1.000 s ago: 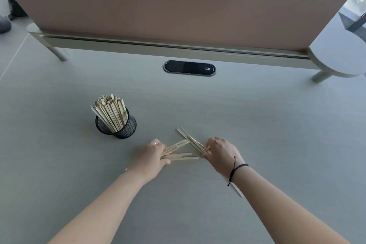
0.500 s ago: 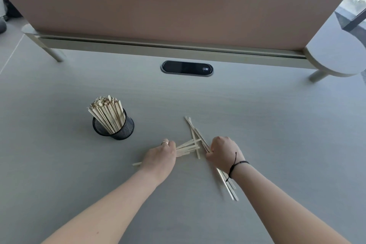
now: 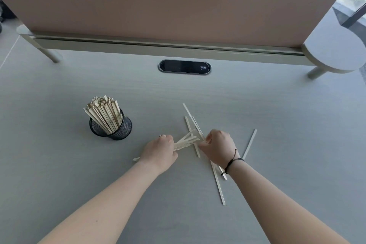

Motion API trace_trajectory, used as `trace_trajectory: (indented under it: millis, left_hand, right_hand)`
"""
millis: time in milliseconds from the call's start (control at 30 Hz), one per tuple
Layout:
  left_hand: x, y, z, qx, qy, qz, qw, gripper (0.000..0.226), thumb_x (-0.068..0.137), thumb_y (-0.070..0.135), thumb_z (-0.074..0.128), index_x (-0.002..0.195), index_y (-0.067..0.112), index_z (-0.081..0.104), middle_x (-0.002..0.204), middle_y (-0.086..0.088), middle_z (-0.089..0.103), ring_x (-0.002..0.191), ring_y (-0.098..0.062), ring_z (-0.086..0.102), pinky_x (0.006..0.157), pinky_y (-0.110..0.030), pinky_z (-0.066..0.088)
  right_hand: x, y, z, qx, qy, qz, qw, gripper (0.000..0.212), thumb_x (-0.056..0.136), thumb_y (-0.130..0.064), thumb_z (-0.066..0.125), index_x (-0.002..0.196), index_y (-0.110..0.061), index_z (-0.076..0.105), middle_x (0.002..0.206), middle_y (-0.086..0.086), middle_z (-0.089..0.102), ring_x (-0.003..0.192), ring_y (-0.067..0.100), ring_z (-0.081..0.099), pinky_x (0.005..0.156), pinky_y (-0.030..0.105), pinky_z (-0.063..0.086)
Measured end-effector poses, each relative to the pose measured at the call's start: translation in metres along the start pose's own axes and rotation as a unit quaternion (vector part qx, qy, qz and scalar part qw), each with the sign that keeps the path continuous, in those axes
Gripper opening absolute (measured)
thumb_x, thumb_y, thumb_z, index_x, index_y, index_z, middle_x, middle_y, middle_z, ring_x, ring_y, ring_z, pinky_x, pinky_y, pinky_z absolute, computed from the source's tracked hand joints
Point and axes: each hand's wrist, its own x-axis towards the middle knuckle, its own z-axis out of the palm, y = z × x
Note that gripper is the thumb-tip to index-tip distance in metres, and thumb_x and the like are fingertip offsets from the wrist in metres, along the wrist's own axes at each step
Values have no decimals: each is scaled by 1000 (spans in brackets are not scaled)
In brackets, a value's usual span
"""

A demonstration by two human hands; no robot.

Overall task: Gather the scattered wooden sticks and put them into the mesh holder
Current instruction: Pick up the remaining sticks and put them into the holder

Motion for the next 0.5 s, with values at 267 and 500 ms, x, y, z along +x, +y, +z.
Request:
trace_trajectory:
  millis: [267, 500]
  left_hand:
    - [5, -12, -10, -291, 84, -65, 951, 12, 83, 16, 61, 90, 12, 53, 75, -3, 60, 65, -21, 52, 55, -29, 39]
    - [16, -4, -12, -523, 42, -158, 837, 5, 85, 3, 46, 86, 5, 50, 70, -5, 48, 53, -19, 39, 47, -26, 34]
  right_hand:
    - [4, -6, -13, 420, -46, 127, 897, 7, 88, -2, 50, 85, -5, 56, 69, 11, 65, 52, 22, 59, 59, 40, 57]
    - [6, -11, -11, 517, -136, 196, 822, 11, 91, -9, 49, 85, -17, 44, 57, -1, 39, 45, 13, 22, 48, 25, 15]
